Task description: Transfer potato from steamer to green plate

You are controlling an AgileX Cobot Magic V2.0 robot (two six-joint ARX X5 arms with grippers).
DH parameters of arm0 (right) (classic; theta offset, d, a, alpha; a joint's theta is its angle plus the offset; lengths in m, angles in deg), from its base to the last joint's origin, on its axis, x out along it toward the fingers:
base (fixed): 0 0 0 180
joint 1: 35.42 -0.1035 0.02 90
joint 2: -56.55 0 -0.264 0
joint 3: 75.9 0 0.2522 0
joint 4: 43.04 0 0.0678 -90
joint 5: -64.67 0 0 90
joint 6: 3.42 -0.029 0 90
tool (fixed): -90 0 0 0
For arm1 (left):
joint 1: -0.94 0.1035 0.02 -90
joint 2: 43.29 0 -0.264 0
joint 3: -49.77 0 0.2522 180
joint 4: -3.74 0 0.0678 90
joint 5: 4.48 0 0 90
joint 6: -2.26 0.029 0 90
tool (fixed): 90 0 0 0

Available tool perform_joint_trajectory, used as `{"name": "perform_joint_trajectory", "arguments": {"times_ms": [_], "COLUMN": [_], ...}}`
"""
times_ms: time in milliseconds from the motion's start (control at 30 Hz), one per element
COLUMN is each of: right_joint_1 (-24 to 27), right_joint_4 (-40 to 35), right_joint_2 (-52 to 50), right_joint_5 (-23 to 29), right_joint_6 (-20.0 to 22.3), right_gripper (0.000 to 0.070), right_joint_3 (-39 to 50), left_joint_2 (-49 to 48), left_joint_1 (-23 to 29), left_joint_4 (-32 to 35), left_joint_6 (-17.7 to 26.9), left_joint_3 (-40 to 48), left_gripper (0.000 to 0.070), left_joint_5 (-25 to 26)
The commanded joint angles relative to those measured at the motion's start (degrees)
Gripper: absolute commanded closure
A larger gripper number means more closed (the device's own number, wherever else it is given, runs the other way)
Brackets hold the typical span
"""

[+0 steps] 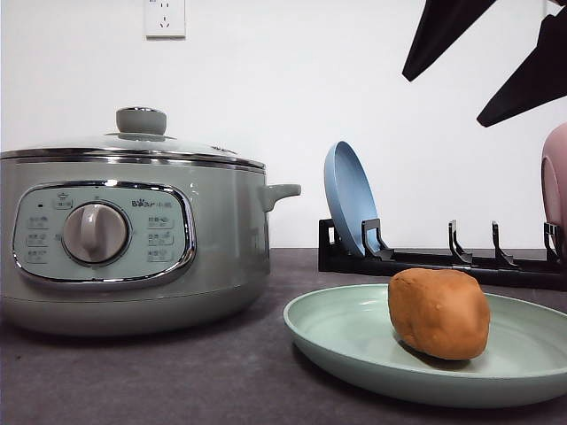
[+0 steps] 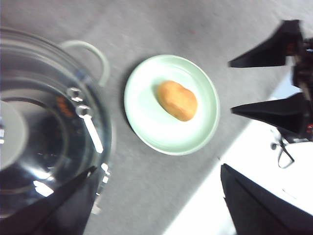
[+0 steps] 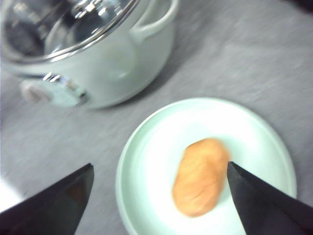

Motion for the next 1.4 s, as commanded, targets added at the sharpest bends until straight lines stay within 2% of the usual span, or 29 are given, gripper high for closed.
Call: {"name": "perform_joint_trajectory", "arguments": {"times_ms": [0, 167, 200, 233, 267, 300, 333, 367, 1367], "right_joint_1": [-0.31, -0.31, -0.31, -0.31, -0.31, -0.31, -0.31, -0.31, -0.31], "right_joint_4": [0.06, 0.56, 0.57, 0.63, 0.71, 0.70, 0.68, 0.66, -0.04], "right_joint_2": [0.48, 0.48, 0.48, 0.48, 0.48, 0.48, 0.48, 0.48, 0.48], "right_joint_5": [-0.46, -0.49, -0.49, -0.48, -0.46, -0.39, -0.29, -0.29, -0.28], "right_joint_6": [0.46, 0.46, 0.46, 0.46, 0.46, 0.48, 0.50, 0.60, 0.68], "right_gripper": [0.0151, 0.0158, 0.0197, 0.0287, 0.0409, 0.0561, 0.0668, 0.0700, 0.0700], "right_joint_3": [-0.78, -0.78, -0.78, -0.78, -0.78, -0.78, -0.78, -0.78, -0.78], "left_joint_2": [0.46, 0.46, 0.46, 0.46, 0.46, 0.46, 0.46, 0.46, -0.17], "left_joint_1": [-0.87, -1.66, -1.68, -1.68, -1.68, -1.68, -1.68, -1.68, -1.25], "left_joint_4": [0.23, 0.47, 0.51, 0.53, 0.53, 0.53, 0.56, 0.62, 1.89], "left_joint_6": [1.14, 1.33, 1.33, 1.33, 1.33, 1.33, 1.33, 1.33, 2.05], "left_joint_3": [-1.75, -1.75, -1.75, -1.75, -1.75, -1.75, -1.75, -1.75, -1.75], "left_gripper": [0.0210, 0.0330, 0.0368, 0.0425, 0.0495, 0.0589, 0.0668, 0.0700, 0.0699], "left_joint_5": [0.39, 0.39, 0.39, 0.39, 0.39, 0.39, 0.39, 0.39, -0.48]}}
